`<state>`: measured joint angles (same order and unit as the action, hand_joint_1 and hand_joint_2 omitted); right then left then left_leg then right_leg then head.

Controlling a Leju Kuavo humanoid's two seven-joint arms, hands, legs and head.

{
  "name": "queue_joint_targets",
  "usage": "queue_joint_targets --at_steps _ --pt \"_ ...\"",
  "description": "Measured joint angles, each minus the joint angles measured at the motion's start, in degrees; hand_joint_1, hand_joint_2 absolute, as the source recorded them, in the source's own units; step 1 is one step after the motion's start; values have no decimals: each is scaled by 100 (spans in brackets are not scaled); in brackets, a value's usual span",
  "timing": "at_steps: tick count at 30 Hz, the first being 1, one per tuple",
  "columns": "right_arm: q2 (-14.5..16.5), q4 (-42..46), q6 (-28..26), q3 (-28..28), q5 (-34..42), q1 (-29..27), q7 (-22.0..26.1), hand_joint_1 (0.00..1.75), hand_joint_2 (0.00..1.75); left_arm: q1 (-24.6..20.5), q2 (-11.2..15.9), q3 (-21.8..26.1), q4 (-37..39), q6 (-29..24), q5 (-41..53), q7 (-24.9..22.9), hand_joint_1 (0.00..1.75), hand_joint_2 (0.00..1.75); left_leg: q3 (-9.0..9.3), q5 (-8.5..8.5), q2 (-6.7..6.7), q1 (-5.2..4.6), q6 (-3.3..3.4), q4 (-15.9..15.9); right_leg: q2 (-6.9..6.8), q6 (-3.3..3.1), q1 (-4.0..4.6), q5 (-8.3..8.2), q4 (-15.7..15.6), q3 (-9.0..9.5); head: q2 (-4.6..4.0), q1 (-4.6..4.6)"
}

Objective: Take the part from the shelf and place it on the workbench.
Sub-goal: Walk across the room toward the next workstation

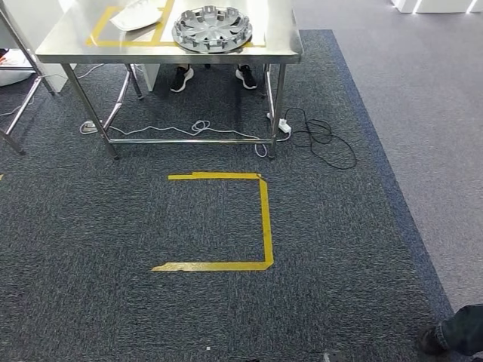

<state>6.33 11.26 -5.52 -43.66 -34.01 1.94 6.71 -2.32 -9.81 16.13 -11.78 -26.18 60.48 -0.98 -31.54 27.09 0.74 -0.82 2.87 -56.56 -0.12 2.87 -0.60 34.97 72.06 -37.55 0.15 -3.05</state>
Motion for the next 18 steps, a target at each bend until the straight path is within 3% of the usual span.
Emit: queue_joint_targets --at_steps 2,4,5,9,12,18 --pt "-3 1 -1 -7 -2 2 1 0 0 -1 -4 3 0 1 1 0 0 0 -14 -11 -1 -1 -13 -21 -4 -22 2 -279 -686 416 0 -2" --pt "-7 4 3 -26 19 26 2 0 0 -8 -11 12 0 7 3 -4 0 0 -33 -20 1 -22 -51 -52 -6 -82 16 -411 -1327 765 0 2" --pt "-8 4 9 -45 41 36 2 0 0 -13 -15 20 0 12 4 -11 0 0 -43 -26 2 -30 -75 -64 -5 -119 23 -427 -1507 851 0 4" --pt "-8 5 45 -133 138 23 0 0 0 -15 -14 54 0 40 11 -86 0 0 -68 -14 -2 -37 -19 -80 -16 -165 37 -439 -1559 851 0 10" --pt "-8 5 63 -175 160 27 0 0 0 -10 -8 73 0 46 11 -116 0 0 -64 -64 -4 -27 -72 -66 -20 -183 49 -450 -1553 846 0 10" --pt "-8 5 81 -232 160 32 0 0 0 -10 -7 90 0 46 11 -117 0 0 -66 -79 -6 -17 -105 -59 -20 -189 55 -450 -1546 843 0 9"
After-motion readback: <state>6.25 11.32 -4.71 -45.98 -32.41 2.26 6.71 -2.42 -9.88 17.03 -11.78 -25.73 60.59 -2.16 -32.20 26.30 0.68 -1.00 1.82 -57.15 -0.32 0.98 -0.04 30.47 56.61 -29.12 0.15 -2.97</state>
